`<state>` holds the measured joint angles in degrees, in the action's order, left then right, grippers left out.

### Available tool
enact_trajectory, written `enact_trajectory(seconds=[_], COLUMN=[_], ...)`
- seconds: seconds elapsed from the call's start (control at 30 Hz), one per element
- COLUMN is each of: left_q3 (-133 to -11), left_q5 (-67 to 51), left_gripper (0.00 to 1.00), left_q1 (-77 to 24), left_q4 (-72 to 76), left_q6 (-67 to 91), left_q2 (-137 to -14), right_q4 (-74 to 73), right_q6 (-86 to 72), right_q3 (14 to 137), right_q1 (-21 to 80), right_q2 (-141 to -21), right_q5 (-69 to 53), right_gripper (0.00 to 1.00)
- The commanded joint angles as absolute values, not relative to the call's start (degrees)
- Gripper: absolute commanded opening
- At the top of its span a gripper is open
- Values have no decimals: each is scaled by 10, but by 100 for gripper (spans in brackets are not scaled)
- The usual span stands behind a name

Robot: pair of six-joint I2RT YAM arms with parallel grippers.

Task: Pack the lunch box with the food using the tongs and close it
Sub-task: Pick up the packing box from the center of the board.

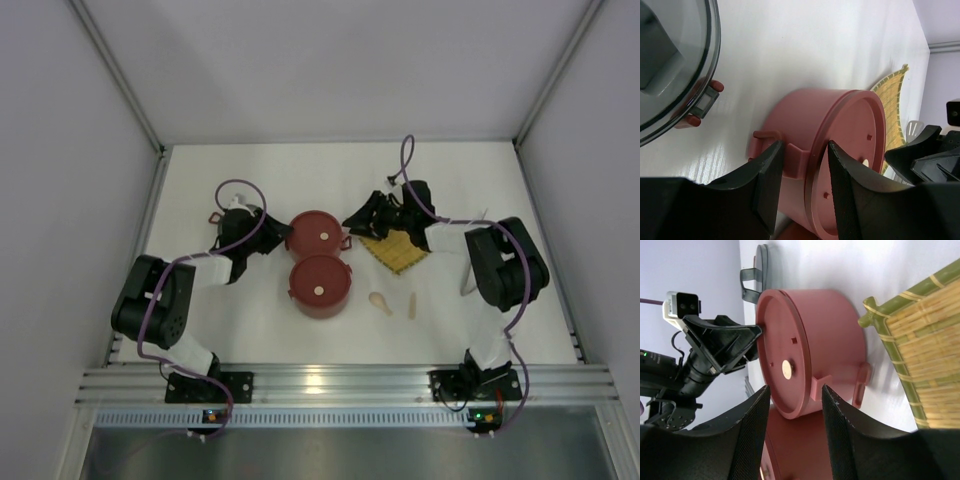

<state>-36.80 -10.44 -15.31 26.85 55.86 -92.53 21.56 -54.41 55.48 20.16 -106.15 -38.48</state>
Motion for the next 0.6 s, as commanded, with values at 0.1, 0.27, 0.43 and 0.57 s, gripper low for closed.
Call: enact_trajectory(seconds=[0.1, 0.27, 0.43, 0.57], left_q3=[-377, -379, -377, -376], left_q5=[-95, -92, -92, -91], left_gripper=[46, 46, 46, 46], left_q1=[-155, -156, -155, -156], left_q4=[228, 219, 219, 219], left_q6=[545, 538, 539, 538], left_q2=[-925, -919, -920, -921], right_q4=[296, 252, 241, 239], right_q6=[-570, -547, -551, -551], right_q3=[565, 565, 567, 565], right_q1=[221, 221, 223, 225], right_q2=[-1085, -1067, -1074, -1076], right_q5=[-402, -375, -370, -367], right_gripper=[46, 46, 46, 46])
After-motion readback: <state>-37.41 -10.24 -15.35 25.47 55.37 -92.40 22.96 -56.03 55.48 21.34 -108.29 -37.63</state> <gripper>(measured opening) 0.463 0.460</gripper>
